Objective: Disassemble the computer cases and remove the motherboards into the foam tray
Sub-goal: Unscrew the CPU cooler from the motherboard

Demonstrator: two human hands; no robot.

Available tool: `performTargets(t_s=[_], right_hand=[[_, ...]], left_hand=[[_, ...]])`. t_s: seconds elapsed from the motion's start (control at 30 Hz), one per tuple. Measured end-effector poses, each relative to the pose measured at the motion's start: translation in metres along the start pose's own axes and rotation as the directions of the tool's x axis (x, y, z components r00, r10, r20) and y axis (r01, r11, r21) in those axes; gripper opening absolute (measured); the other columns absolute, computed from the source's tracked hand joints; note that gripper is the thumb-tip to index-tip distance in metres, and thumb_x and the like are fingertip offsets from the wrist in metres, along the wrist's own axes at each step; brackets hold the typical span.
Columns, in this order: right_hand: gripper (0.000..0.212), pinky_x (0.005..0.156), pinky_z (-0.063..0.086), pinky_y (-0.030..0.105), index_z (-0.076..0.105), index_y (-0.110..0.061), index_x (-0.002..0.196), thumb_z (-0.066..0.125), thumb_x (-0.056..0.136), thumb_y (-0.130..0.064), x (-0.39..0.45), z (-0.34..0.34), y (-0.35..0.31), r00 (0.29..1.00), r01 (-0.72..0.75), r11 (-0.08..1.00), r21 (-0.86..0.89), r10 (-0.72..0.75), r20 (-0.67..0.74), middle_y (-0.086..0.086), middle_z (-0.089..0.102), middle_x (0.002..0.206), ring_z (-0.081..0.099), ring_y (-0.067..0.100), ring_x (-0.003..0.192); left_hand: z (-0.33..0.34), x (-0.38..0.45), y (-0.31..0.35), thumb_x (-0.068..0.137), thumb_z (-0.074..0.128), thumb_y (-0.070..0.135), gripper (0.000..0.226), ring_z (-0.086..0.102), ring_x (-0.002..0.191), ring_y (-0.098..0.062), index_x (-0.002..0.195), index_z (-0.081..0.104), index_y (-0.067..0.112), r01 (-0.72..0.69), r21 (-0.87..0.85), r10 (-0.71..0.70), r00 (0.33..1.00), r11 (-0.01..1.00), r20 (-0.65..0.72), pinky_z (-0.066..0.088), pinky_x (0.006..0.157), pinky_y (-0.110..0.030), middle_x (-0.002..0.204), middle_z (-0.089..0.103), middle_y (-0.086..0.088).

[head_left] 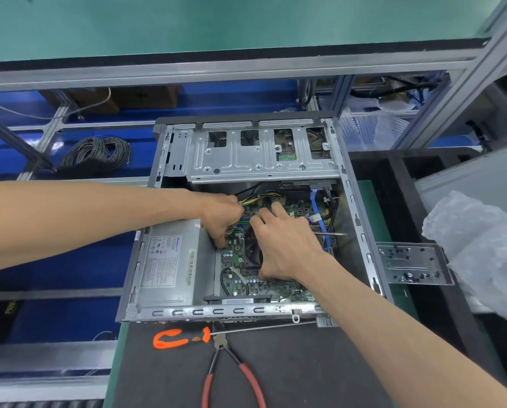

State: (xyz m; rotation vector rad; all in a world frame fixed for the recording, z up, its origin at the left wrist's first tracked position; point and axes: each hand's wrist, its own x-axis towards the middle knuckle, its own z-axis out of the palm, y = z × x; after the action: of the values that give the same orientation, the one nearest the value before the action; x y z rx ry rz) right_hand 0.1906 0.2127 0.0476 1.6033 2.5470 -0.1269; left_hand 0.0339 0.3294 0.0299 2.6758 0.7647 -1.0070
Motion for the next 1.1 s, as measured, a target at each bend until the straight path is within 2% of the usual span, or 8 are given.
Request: performTargets(t_s=[0.13, 0.3, 0.4, 0.47, 0.63, 0.73, 0.83, 1.1], right_hand=[[0.074, 0.055, 0.031, 0.035, 0.052, -0.014, 0.115, 0.083, 0.056, -0.045, 0.000, 0.000, 0.000, 1.000, -0.002, 1.000, 0.008, 0.002, 0.003, 0.001, 0.055, 0.114, 0.042, 0.023, 0.115], [0.079, 0.058, 0.031, 0.036, 0.050, -0.013, 0.121, 0.082, 0.057, -0.046, 0.000, 0.000, 0.000, 1.000, -0.011, 1.000, 0.017, 0.011, 0.015, 0.001, 0.054, 0.118, 0.041, 0.024, 0.119], [0.079, 0.058, 0.031, 0.037, 0.050, -0.013, 0.121, 0.083, 0.057, -0.047, 0.000, 0.001, 0.001, 1.000, -0.020, 1.000, 0.023, 0.019, 0.017, 0.001, 0.053, 0.119, 0.040, 0.024, 0.119], [0.080, 0.058, 0.032, 0.037, 0.050, -0.013, 0.121, 0.084, 0.058, -0.047, 0.000, 0.001, 0.002, 1.000, -0.021, 1.000, 0.019, 0.021, 0.014, 0.001, 0.053, 0.120, 0.040, 0.023, 0.119], [0.083, 0.057, 0.032, 0.037, 0.050, -0.014, 0.121, 0.085, 0.056, -0.051, 0.000, 0.002, 0.001, 1.000, -0.023, 0.999, 0.022, 0.023, 0.020, 0.000, 0.053, 0.121, 0.039, 0.024, 0.120], [0.087, 0.058, 0.032, 0.037, 0.050, -0.014, 0.122, 0.086, 0.054, -0.054, 0.000, 0.002, 0.001, 1.000, -0.021, 1.000, 0.013, 0.020, 0.018, 0.000, 0.053, 0.122, 0.038, 0.023, 0.120], [0.088, 0.057, 0.033, 0.036, 0.051, -0.014, 0.122, 0.086, 0.052, -0.055, 0.001, 0.002, 0.001, 1.000, -0.021, 1.000, 0.007, 0.021, 0.013, 0.000, 0.054, 0.121, 0.039, 0.023, 0.119], [0.092, 0.058, 0.034, 0.037, 0.050, -0.015, 0.123, 0.086, 0.050, -0.059, 0.001, 0.002, 0.002, 1.000, -0.021, 1.000, 0.002, 0.021, 0.016, -0.001, 0.054, 0.121, 0.039, 0.022, 0.119]], left_hand=[[-0.002, 0.003, 0.002, 0.072, 0.081, 0.048, 0.052, 0.039, 0.048, -0.008, 0.051, 0.046, 0.016, 0.024, 0.005, -0.024, 0.999, 1.000, 0.027, 0.033, 0.046, -0.024, 0.049, 0.045, 0.003], [-0.004, 0.008, 0.008, 0.068, 0.086, 0.044, 0.049, 0.047, 0.048, -0.015, 0.049, 0.051, 0.015, 0.055, -0.010, -0.054, 0.997, 0.998, 0.062, 0.035, 0.041, -0.022, 0.044, 0.049, 0.003], [-0.006, 0.008, 0.009, 0.069, 0.086, 0.042, 0.050, 0.051, 0.053, -0.020, 0.048, 0.050, 0.015, 0.046, -0.016, -0.045, 0.998, 0.999, 0.054, 0.036, 0.045, -0.024, 0.046, 0.050, 0.001], [-0.005, 0.008, 0.009, 0.069, 0.086, 0.044, 0.049, 0.048, 0.050, -0.017, 0.049, 0.051, 0.014, 0.048, -0.025, -0.047, 0.998, 0.999, 0.039, 0.037, 0.049, -0.024, 0.048, 0.051, 0.000], [-0.005, 0.001, 0.006, 0.070, 0.085, 0.040, 0.049, 0.041, 0.045, -0.016, 0.047, 0.051, 0.013, 0.058, -0.086, -0.056, 0.998, 0.995, 0.020, 0.031, 0.039, -0.016, 0.045, 0.047, 0.000], [-0.008, -0.002, 0.008, 0.072, 0.084, 0.039, 0.048, 0.042, 0.044, -0.016, 0.047, 0.051, 0.014, 0.040, -0.080, -0.037, 0.999, 0.996, 0.039, 0.032, 0.041, -0.017, 0.043, 0.047, 0.002], [-0.014, -0.005, 0.005, 0.074, 0.081, 0.033, 0.046, 0.040, 0.049, -0.019, 0.047, 0.048, 0.015, 0.035, -0.094, -0.031, 0.999, 0.995, 0.043, 0.034, 0.045, -0.025, 0.044, 0.043, 0.000], [-0.005, -0.012, -0.005, 0.069, 0.078, 0.011, 0.049, 0.025, 0.047, -0.018, 0.044, 0.036, 0.015, 0.057, -0.315, -0.053, 0.998, 0.947, 0.021, 0.021, 0.050, -0.028, 0.041, 0.029, 0.003]])
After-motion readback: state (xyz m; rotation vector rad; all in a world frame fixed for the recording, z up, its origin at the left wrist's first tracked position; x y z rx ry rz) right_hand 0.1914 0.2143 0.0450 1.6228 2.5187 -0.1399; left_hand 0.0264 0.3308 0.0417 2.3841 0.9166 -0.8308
